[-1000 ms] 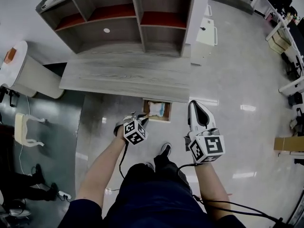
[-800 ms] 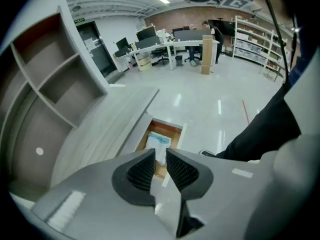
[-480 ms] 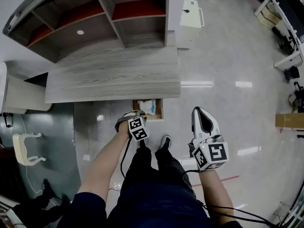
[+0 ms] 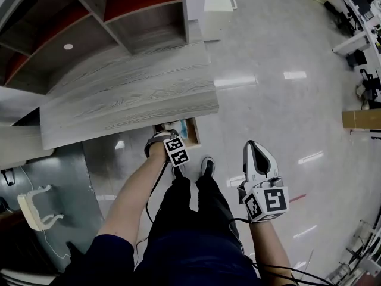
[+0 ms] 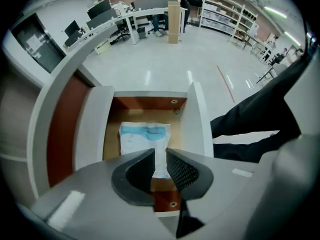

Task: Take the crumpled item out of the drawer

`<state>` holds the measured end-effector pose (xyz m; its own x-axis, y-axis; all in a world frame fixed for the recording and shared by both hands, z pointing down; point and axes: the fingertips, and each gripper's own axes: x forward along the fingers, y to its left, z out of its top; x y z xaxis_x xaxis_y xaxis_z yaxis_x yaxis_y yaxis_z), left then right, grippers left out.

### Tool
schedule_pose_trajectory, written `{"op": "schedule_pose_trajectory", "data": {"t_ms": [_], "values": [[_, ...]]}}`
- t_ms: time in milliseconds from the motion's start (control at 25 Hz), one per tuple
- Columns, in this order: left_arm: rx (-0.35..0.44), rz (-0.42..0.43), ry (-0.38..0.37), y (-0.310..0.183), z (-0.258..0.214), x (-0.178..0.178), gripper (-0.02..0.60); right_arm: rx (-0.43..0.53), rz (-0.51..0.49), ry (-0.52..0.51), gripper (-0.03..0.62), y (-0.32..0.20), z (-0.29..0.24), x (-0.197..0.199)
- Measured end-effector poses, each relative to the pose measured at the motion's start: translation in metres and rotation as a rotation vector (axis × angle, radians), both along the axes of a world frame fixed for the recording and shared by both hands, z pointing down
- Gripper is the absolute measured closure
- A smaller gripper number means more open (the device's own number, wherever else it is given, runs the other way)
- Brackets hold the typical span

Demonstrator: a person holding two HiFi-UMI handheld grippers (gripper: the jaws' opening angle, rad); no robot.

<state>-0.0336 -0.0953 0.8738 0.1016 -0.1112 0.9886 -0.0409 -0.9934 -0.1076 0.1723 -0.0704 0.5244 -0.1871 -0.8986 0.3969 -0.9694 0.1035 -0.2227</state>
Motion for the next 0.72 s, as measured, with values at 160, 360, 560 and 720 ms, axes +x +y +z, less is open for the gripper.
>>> {"op": "schedule_pose_trajectory", "data": {"t_ms": [160, 360, 560, 720], "values": [[-0.006, 0.007, -0.016, 0.000, 0.008, -0.001, 0.514, -0.012, 0.035, -0.012, 0.588, 0.006, 0.003, -0.006], [0.000, 0.015, 0.038, 0.001, 0.001, 0.004, 0.578, -0.010, 0.046, -0.021, 0.588, 0.005, 0.004, -0.018], [0.032, 0.026, 0.077, 0.002, -0.007, 0.002, 0.578, -0.016, 0.018, -0.011, 0.588, 0.001, 0.002, -0.036], [0.012, 0.051, 0.079, 0.003, 0.000, -0.003, 0.557, -0.020, 0.001, 0.000, 0.588, 0.001, 0.001, -0.050]]}}
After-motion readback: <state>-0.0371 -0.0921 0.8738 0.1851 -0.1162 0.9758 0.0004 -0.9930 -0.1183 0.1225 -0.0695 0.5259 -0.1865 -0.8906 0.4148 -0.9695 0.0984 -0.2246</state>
